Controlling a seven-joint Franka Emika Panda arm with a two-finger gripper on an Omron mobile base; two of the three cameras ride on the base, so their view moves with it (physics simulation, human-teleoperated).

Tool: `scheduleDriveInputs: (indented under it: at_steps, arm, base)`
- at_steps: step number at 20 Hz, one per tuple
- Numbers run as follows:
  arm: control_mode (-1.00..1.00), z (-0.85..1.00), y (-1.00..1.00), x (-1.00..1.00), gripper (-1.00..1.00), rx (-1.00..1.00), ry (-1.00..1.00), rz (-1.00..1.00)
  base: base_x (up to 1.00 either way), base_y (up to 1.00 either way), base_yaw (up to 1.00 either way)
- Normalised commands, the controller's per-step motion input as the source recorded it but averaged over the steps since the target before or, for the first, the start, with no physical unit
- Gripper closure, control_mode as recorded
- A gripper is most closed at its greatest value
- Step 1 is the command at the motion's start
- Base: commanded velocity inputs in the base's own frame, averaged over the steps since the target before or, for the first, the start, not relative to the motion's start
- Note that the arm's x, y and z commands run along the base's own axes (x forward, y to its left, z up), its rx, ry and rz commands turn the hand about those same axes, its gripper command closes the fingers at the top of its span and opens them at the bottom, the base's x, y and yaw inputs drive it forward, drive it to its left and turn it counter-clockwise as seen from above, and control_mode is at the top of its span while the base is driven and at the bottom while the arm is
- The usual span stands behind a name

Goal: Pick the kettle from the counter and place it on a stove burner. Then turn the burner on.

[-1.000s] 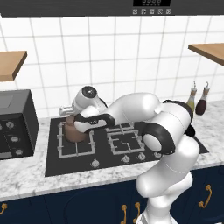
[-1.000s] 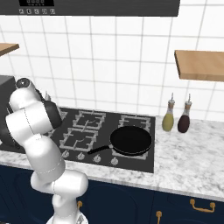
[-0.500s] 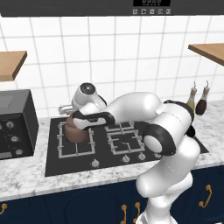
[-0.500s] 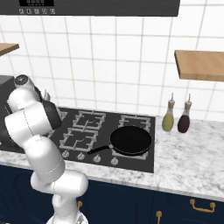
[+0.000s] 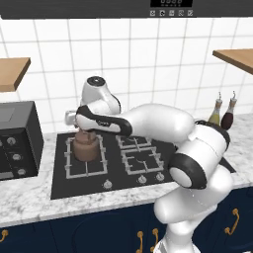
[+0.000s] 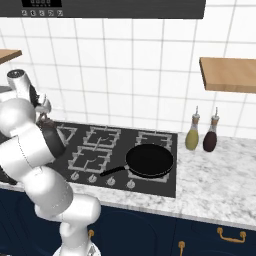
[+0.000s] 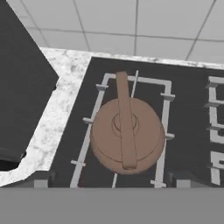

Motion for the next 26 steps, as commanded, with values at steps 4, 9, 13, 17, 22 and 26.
scheduleDriveInputs:
  at_steps: [4,9,13,17,22,26]
  arm:
    - [-1.0,-0.12,-0.23,-0.87,-1.0,0.0,0.36,-0.03]
    - [-1.0,-0.36,-0.24,-0.78,-1.0,-0.01,0.28,-0.1]
    - [-1.0,-0.35,-0.26,-0.22,-1.0,-0.09,0.36,-0.05]
    - [-1.0,-0.23,-0.08,0.0,-1.0,-0.17,0.45,-0.07]
    - [-1.0,-0.22,0.0,0.04,-1.0,-0.25,0.51,-0.11]
    - [-1.0,-0.48,-0.14,-0.14,-1.0,-0.03,0.01,-0.02]
  base:
    - [0.0,0.0,0.0]
    - [0.0,0.0,0.0]
    - [0.0,0.0,0.0]
    - [0.0,0.0,0.0]
    - [0.0,0.0,0.0]
    - [0.0,0.0,0.0]
